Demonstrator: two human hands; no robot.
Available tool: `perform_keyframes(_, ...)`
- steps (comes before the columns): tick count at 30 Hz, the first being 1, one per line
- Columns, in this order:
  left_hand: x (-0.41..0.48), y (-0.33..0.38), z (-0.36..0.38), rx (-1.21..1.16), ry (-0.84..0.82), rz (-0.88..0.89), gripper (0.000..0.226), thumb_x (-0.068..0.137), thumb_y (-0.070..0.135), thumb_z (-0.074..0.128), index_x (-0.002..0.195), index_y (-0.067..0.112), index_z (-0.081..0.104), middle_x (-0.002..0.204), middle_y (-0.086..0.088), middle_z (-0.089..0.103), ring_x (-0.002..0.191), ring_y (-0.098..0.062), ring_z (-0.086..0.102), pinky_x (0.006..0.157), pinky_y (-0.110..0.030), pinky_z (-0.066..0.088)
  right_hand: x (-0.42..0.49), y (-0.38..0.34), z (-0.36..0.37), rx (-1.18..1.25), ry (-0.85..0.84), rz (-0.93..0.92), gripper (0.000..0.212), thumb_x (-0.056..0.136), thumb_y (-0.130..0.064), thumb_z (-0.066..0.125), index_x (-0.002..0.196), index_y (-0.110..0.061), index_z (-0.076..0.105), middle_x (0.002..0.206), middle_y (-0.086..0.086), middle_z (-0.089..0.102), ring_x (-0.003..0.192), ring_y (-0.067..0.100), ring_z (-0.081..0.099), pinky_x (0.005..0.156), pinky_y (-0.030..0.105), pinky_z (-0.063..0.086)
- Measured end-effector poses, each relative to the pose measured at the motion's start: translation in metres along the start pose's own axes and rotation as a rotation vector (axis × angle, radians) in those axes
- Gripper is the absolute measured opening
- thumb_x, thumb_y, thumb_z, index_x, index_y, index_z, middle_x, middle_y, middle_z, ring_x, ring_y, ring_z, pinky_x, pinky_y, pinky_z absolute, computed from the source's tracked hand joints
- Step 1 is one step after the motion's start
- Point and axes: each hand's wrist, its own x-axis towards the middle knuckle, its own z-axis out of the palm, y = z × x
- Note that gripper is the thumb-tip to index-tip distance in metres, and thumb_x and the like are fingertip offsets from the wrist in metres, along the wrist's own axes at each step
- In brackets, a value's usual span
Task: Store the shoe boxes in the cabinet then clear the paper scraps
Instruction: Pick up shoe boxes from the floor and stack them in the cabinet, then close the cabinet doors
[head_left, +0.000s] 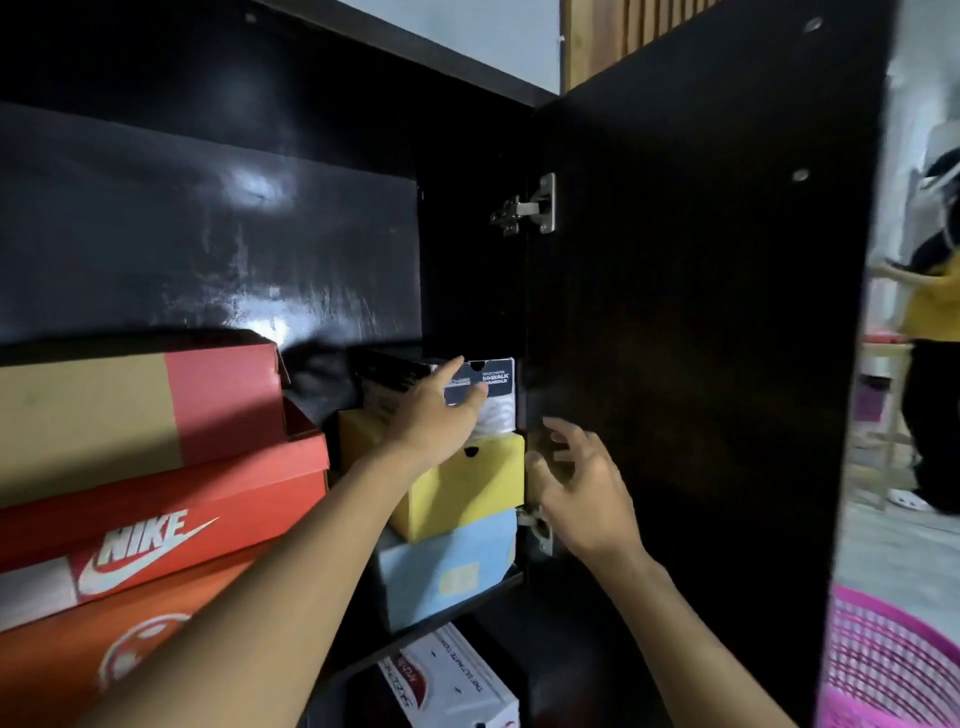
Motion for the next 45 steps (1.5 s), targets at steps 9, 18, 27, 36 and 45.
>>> perform_keyframes(9,-0.118,0.09,0.001,-0.037,-0.048,0.182,0.043,0.093,0.047,0.054,0.135,0.036,0.053,0.102,0.023,0.062,0.107,-0.005,0.058,0.092,-0.026,0.042,-0.074,-0.032,-0.121,-0.174,0.687,-0.145,0.041,0.083,-0.031,0.068,0.121,-0.021,0.057,0.124,0.006,0.051,0.115,0.021,0.048,0.096,0.042,0.04)
perform_keyframes(18,-0.167,0.127,0.0,-0.081,-0.096,0.266,0.044,0.094,0.046,0.054,0.137,0.036,0.051,0.112,0.021,0.063,0.1,0.001,0.063,0.078,-0.012,0.041,-0.073,-0.003,-0.156,0.187,0.374,0.18,0.058,0.096,-0.03,0.06,0.148,-0.024,0.036,0.144,0.0,0.045,0.128,0.012,0.046,0.1,0.025,0.036)
perform_keyframes(27,-0.187,0.119,-0.003,-0.033,-0.005,0.322,0.061,0.095,0.043,0.055,0.149,0.042,0.028,0.15,0.01,0.041,0.131,-0.011,0.047,0.096,-0.025,0.037,-0.106,-0.035,-0.115,0.314,0.018,-0.293,0.045,0.098,-0.017,0.058,0.142,-0.022,0.05,0.131,-0.01,0.055,0.12,0.0,0.054,0.091,0.014,0.05)
perform_keyframes(36,-0.165,0.066,-0.049,0.027,0.295,0.323,0.064,0.092,0.013,0.064,0.147,0.031,0.038,0.098,0.01,0.063,0.076,-0.014,0.059,0.071,-0.003,0.042,-0.109,-0.072,-0.013,0.363,-0.056,-0.31,0.051,0.095,-0.032,0.063,0.143,-0.038,0.047,0.146,-0.023,0.042,0.131,-0.012,0.039,0.103,0.021,0.044)
perform_keyframes(45,-0.121,0.003,-0.083,0.212,0.346,0.304,0.065,0.097,0.011,0.054,0.152,0.026,0.023,0.14,-0.011,0.055,0.11,-0.013,0.06,0.09,0.002,0.031,-0.08,-0.099,0.055,0.152,-0.15,-0.315,0.062,0.093,-0.056,0.054,0.149,-0.045,0.032,0.163,-0.016,0.015,0.15,0.003,0.009,0.099,0.045,0.05)
